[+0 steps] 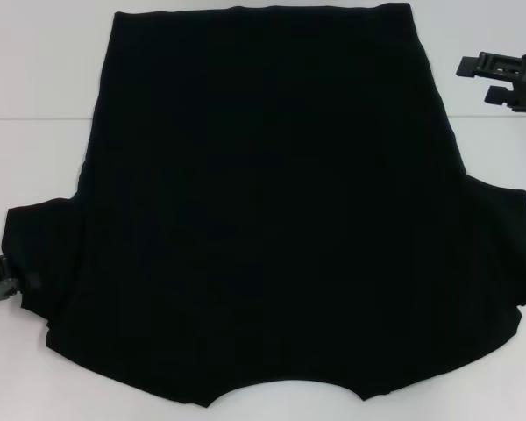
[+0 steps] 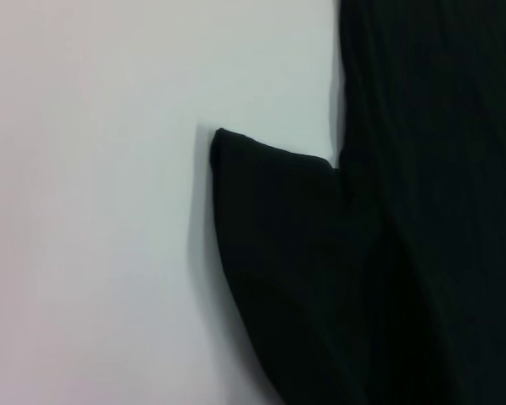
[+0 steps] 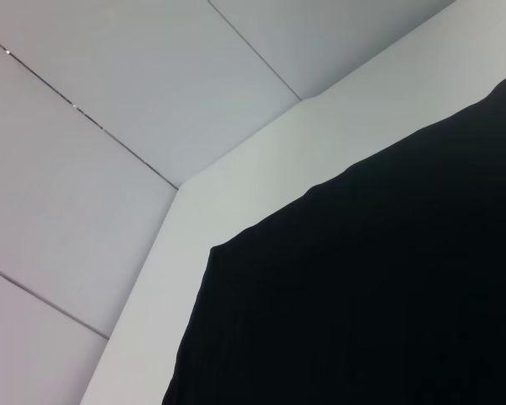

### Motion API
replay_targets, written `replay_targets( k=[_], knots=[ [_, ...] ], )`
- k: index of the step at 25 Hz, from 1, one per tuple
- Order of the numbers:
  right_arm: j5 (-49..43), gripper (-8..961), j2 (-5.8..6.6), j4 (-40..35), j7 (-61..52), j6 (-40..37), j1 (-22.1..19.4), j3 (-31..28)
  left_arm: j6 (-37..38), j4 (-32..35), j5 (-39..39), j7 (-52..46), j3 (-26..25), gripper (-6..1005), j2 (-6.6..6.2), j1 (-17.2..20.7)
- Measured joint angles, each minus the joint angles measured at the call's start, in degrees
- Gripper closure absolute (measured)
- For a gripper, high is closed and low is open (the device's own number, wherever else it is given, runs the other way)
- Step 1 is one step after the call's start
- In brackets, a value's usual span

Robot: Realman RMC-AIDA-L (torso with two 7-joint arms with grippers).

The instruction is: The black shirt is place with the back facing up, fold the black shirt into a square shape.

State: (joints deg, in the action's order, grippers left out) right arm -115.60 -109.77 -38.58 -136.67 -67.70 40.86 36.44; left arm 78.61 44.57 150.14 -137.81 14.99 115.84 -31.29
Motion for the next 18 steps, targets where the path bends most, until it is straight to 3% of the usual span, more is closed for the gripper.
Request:
replay_targets(
  k=[18],
  knots=[
    [0.0,108,0.17,0.0,0.0,-0.3,-0.4,-0.2,-3.3,5.6,1.0,-5.1,-1.1,966,-1.29,-0.4]
  ],
)
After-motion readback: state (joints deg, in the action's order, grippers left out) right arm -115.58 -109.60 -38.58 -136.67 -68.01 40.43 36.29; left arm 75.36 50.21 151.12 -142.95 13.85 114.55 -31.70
